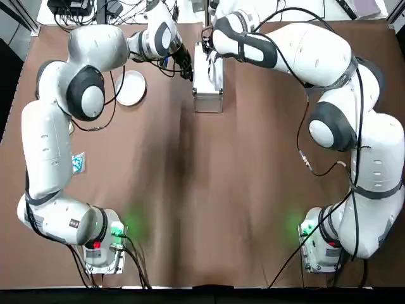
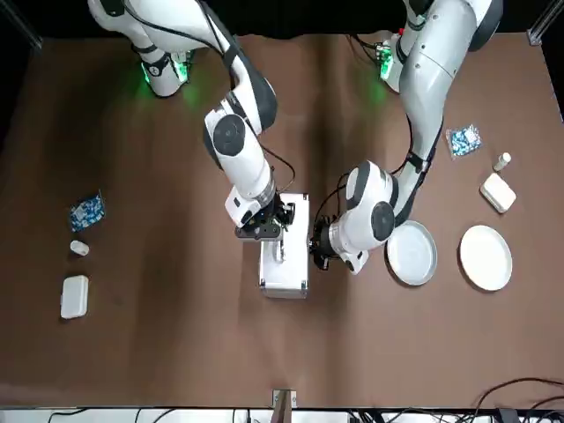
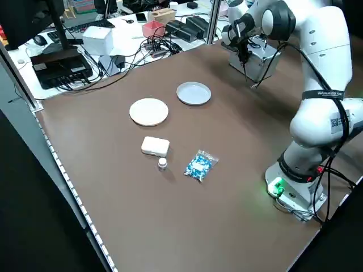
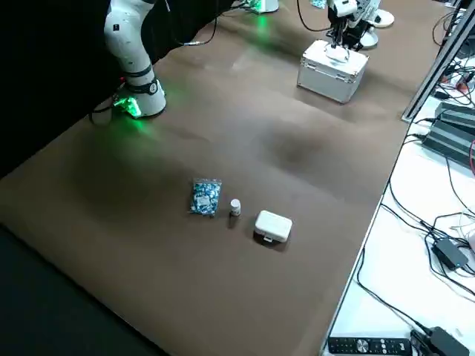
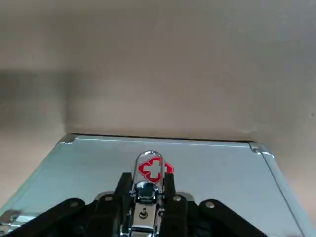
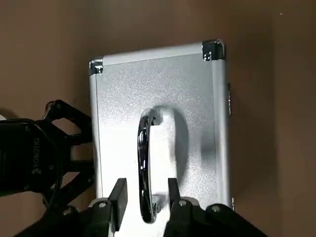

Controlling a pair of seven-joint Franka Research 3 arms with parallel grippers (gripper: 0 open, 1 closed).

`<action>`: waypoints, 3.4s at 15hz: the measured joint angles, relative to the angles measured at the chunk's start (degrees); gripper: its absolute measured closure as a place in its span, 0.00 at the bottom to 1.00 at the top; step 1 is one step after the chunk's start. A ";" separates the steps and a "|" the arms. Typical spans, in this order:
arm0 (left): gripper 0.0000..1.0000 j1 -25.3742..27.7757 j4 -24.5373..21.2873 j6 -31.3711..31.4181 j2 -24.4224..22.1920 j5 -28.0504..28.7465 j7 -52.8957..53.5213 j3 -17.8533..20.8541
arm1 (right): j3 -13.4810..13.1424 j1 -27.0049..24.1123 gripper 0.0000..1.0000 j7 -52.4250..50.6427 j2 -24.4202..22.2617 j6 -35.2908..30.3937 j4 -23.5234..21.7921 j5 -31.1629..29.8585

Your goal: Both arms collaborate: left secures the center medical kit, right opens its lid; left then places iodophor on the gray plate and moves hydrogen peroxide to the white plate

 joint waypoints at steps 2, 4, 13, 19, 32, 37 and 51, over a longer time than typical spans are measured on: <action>0.70 -0.01 0.00 0.00 0.00 0.00 0.00 0.00 | 0.00 0.14 0.59 0.00 0.07 0.35 0.00 0.00; 0.70 -0.01 0.00 0.00 0.00 0.00 0.00 0.00 | 0.00 0.32 0.60 0.01 0.15 0.71 0.00 0.00; 0.70 -0.04 0.01 0.00 0.00 0.00 0.00 0.02 | 0.00 0.66 0.74 0.02 1.13 1.08 0.00 0.02; 0.70 -0.08 0.01 0.01 0.00 0.01 -0.03 0.06 | -0.09 0.67 0.87 0.07 1.16 0.93 0.01 0.03; 0.70 -0.17 0.08 0.01 0.00 0.03 -0.03 0.08 | -0.41 -0.13 0.87 -0.21 0.89 -1.90 1.12 1.77; 0.70 -0.19 0.12 0.00 0.00 0.03 -0.03 0.08 | -0.39 -1.01 0.87 -0.46 -0.01 -3.98 1.37 2.29; 0.70 -0.25 0.28 -0.07 -0.02 0.03 -0.03 0.03 | 0.20 -3.52 0.87 -3.55 -0.91 -9.04 2.19 3.73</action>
